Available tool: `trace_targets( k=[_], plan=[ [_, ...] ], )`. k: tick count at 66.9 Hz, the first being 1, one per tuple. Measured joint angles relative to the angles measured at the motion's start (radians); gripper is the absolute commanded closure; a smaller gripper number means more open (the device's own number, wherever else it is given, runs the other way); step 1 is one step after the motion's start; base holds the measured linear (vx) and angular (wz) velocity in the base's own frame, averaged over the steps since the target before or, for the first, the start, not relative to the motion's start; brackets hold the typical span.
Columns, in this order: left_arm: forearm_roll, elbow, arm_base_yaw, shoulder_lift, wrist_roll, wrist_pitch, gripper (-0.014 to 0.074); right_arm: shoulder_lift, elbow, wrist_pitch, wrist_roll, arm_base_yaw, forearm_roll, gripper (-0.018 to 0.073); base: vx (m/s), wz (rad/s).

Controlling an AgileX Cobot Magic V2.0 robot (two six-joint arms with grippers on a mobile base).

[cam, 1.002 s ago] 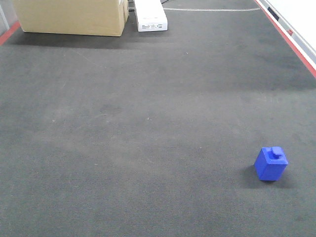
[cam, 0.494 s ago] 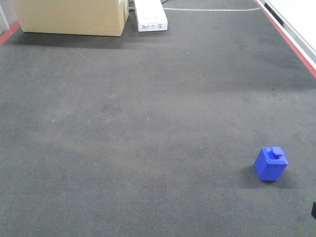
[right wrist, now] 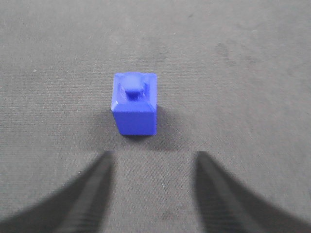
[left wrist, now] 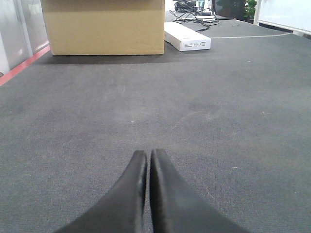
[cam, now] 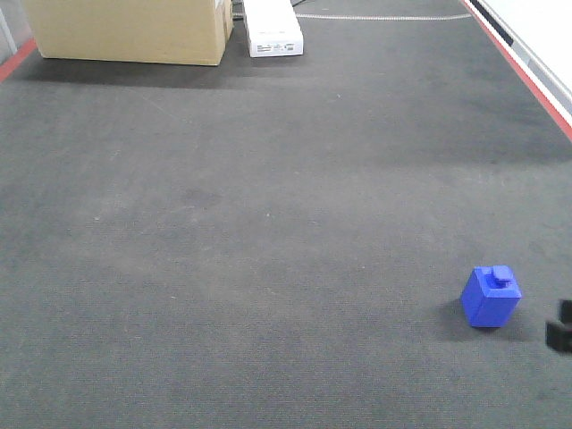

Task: Pour parts from conveyor to right shelf
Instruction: 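Close the right gripper on the blue block and lift it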

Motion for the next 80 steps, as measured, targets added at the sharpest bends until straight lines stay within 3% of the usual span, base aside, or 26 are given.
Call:
trace_targets(
  k=[6, 31, 44, 51, 80],
  plan=[
    [0.000, 0.000, 0.000, 0.000, 0.000, 0.000, 0.0603, 0.083, -0.064, 0.022, -0.032, 0.000, 0.022, -0.0017, 0.00, 0.00],
    [0.000, 0.000, 0.000, 0.000, 0.000, 0.000, 0.0603, 0.431, -0.380, 0.215, -0.082, 0.016, 0.047, -0.0011, 0.00, 0.00],
    [0.000, 0.000, 0.000, 0.000, 0.000, 0.000, 0.0603, 0.580, -0.526, 0.358, 0.035, 0.079, -0.023, -0.0011, 0.00, 0.00],
    [0.000, 0.000, 0.000, 0.000, 0.000, 0.000, 0.0603, 0.631, -0.568, 0.389, 0.076, 0.080, -0.048, -0.0011, 0.00, 0.00],
    [0.000, 0.000, 0.000, 0.000, 0.000, 0.000, 0.0603, 0.847, -0.603, 0.412, 0.083, 0.075, -0.033, -0.0011, 0.00, 0.00]
  ],
)
